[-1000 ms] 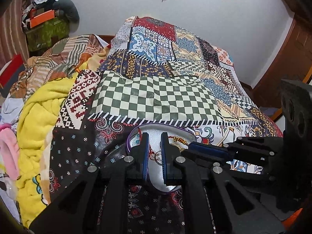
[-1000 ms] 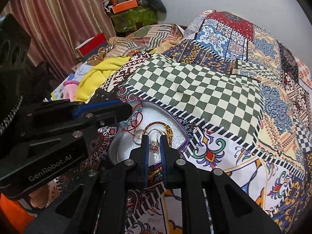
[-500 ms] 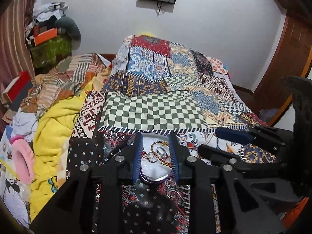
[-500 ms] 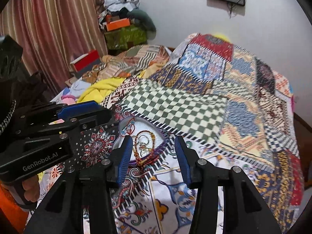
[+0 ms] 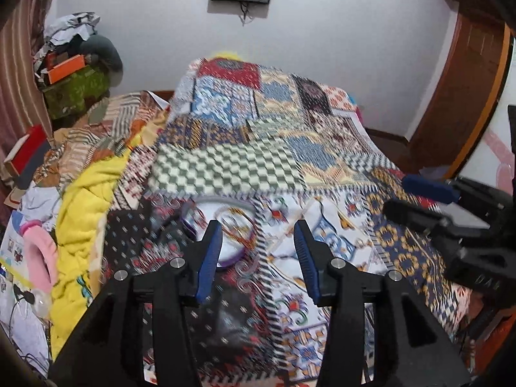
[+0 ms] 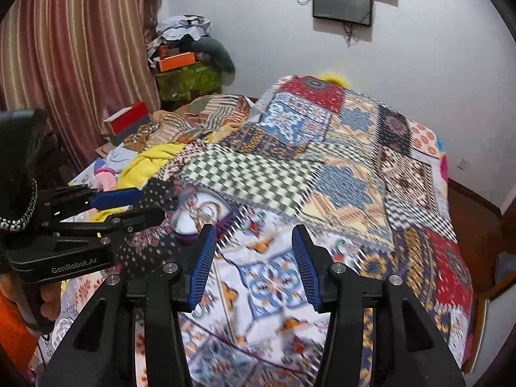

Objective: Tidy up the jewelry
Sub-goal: 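Move both tools back to the quilt toward the last gold ring and charm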

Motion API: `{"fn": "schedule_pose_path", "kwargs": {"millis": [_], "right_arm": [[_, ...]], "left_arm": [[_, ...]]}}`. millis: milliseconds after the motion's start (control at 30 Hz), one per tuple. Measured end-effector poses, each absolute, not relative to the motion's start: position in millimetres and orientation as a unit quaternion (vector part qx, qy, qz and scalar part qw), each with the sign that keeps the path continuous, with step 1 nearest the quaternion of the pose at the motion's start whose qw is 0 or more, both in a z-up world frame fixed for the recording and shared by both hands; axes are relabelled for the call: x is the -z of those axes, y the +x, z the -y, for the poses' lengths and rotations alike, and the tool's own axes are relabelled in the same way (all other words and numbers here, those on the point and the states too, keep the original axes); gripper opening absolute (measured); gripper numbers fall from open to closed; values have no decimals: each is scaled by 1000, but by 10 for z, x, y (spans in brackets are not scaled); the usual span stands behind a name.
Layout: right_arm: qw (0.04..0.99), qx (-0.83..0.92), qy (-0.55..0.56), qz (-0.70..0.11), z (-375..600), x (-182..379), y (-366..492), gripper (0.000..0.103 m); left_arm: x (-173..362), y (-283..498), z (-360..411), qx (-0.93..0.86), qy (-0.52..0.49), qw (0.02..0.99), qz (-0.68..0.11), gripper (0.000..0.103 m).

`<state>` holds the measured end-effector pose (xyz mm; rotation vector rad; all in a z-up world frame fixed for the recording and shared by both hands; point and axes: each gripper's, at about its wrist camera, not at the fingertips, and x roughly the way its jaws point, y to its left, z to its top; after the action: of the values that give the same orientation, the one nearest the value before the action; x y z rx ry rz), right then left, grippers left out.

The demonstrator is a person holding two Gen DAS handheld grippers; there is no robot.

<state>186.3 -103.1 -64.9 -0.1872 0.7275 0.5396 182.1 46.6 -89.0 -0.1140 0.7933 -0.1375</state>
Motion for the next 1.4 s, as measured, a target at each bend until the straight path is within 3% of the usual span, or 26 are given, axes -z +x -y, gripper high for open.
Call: {"fn": "schedule_pose_path", "kwargs": {"millis": [467, 600, 700, 1033, 1400], "right_arm": [[884, -206, -89, -410, 1638, 1118, 1757, 45], [880, -193, -78, -428, 1812, 1242, 1765, 45], [877, -187, -67, -438, 1908, 1303, 1786, 45], [872, -188, -58, -449, 1998, 1399, 1841, 45], [851, -210, -76, -476, 1881, 1560, 2103, 45]], "left_arm": [[1685, 1743, 55, 99, -38, 870, -481, 46], [1850, 1750, 113, 102, -36, 860, -498, 33], [1955, 1768, 121, 100, -40, 855, -508, 33], [2057, 1769, 164, 104, -32, 855, -506, 32], [2078, 1908, 125, 108, -37, 856, -504, 21]]}}
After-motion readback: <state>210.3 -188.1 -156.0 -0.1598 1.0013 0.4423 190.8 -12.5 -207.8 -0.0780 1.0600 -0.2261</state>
